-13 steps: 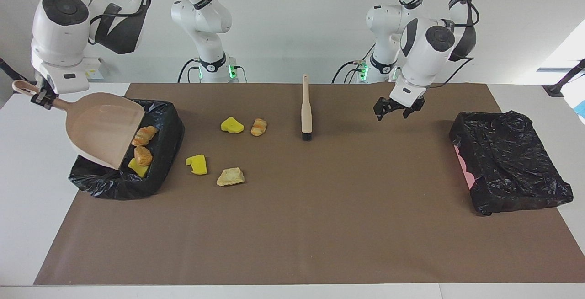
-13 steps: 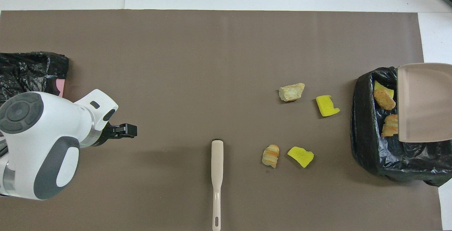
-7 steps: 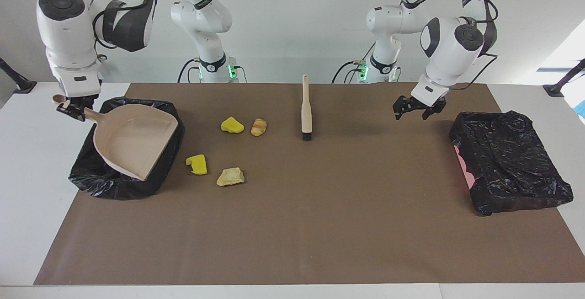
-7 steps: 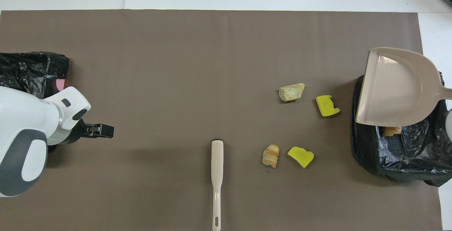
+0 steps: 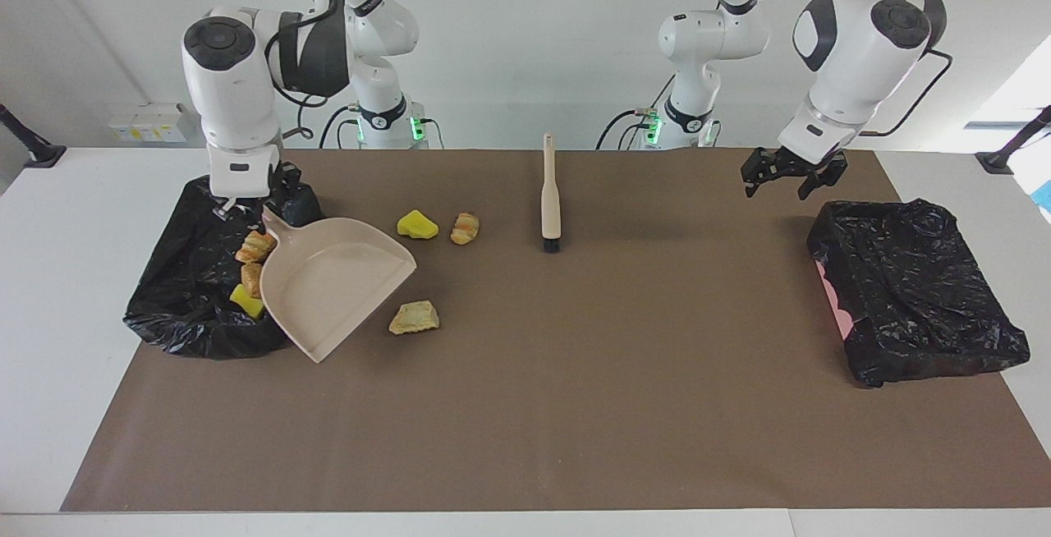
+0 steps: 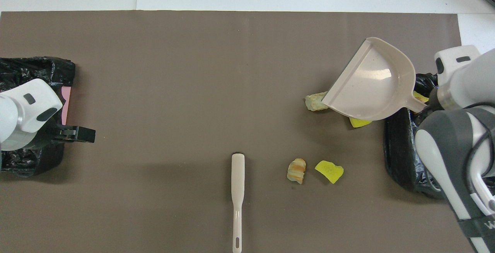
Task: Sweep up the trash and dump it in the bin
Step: 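Bring the dustpan back with the right gripper and set it on the table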
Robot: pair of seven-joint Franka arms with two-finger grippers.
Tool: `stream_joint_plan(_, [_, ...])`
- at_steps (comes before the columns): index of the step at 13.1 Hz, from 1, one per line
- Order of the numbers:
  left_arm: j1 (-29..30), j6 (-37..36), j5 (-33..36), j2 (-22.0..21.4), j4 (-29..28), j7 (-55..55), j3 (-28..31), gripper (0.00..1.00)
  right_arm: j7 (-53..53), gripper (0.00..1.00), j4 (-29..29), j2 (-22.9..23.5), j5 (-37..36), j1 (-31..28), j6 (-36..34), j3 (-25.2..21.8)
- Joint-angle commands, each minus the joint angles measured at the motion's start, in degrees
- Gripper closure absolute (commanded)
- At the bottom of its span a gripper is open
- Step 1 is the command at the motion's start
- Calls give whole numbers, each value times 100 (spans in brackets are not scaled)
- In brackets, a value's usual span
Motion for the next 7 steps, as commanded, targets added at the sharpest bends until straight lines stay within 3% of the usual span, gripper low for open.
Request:
stream_joint_plan(1, [122,-527,131,358,813,72,-67,0,1506,100,14,166,306,489,20,-11])
stream_joint_plan(4, [139,-643,132,219,1122,63,-58,0,3222,100,181,482,657,1044,195,-11])
stream_joint_plan(7, [148,-511,253,253,1175,54,-58,0,4199,100,234,702,737,1492,442,-11])
